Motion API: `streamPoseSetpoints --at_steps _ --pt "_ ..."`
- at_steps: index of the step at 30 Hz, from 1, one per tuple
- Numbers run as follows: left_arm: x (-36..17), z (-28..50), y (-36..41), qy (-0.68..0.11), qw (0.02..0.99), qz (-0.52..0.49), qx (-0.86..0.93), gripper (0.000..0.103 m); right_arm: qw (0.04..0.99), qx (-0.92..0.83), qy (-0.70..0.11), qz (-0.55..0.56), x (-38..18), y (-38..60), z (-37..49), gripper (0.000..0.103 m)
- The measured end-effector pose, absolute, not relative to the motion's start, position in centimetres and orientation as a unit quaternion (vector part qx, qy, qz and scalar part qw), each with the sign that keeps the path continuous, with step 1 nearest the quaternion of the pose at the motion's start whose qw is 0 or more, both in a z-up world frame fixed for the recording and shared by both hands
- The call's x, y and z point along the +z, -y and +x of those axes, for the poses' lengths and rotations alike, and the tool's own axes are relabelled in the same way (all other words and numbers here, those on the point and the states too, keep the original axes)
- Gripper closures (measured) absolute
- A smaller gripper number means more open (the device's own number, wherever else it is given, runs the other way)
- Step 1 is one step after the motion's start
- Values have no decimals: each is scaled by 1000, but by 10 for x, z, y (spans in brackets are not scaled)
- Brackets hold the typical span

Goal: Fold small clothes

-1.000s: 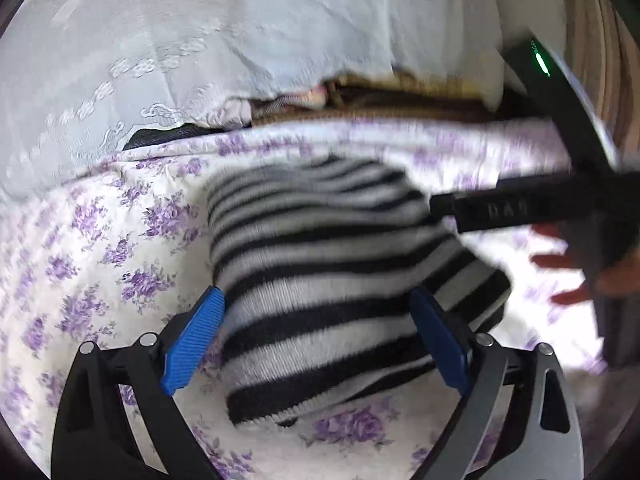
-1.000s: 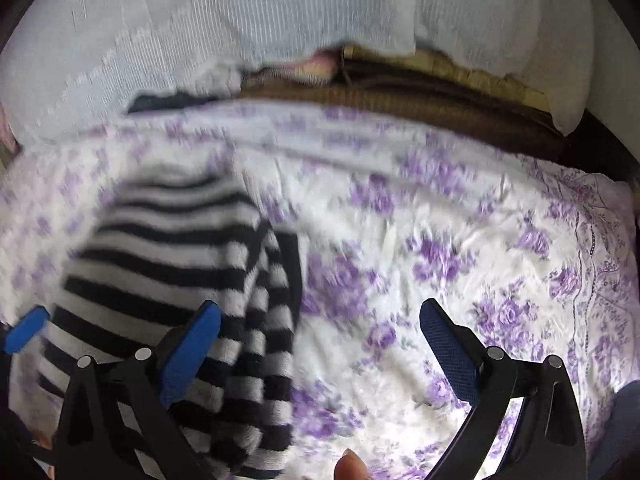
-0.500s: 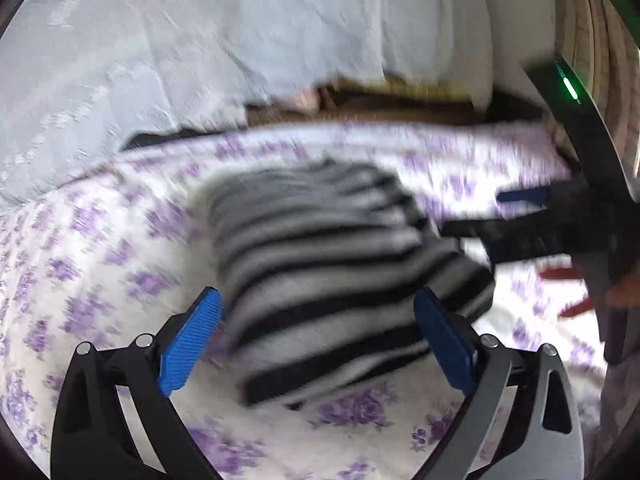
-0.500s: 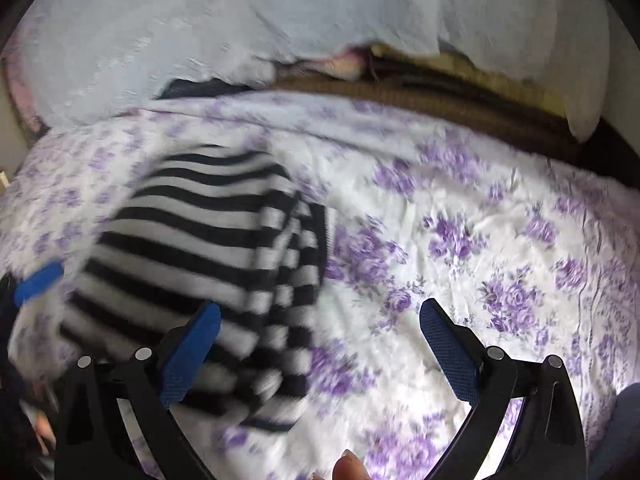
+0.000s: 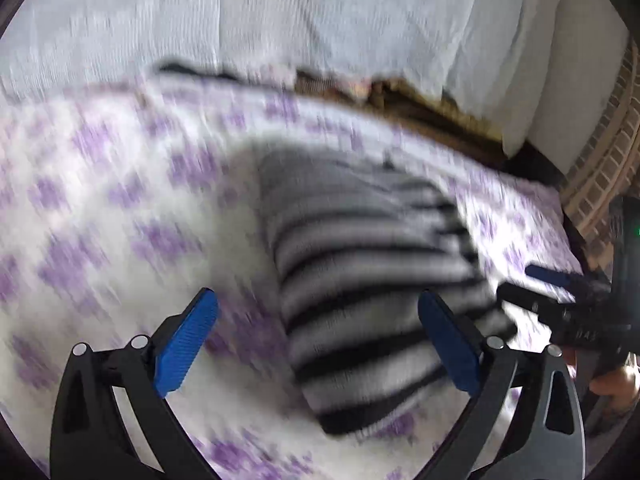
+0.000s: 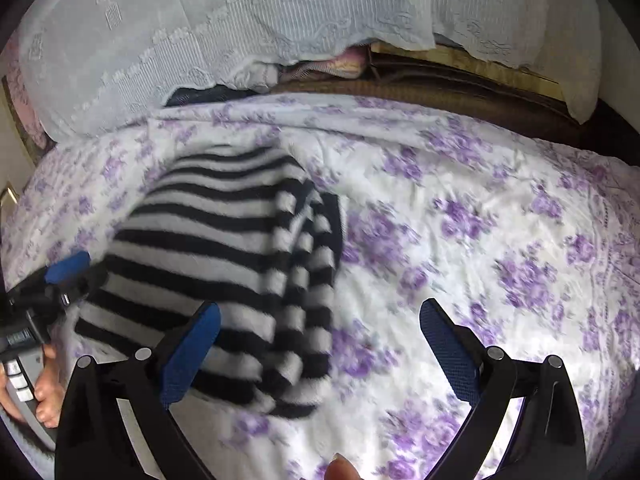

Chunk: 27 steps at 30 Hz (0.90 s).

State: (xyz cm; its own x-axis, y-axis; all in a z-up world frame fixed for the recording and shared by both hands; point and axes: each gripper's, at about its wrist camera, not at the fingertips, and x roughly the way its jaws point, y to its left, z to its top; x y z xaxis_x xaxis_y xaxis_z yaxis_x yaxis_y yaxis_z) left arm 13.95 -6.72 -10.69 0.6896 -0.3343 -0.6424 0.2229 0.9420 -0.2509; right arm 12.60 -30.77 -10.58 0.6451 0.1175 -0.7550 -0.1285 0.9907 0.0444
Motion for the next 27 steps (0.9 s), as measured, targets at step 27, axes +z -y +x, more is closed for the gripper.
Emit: streamPoseSetpoints --at_steps 27 --pt "-147 194 77 -408 900 -79 -132 4 875 57 -450 169 -155 328 197 3"
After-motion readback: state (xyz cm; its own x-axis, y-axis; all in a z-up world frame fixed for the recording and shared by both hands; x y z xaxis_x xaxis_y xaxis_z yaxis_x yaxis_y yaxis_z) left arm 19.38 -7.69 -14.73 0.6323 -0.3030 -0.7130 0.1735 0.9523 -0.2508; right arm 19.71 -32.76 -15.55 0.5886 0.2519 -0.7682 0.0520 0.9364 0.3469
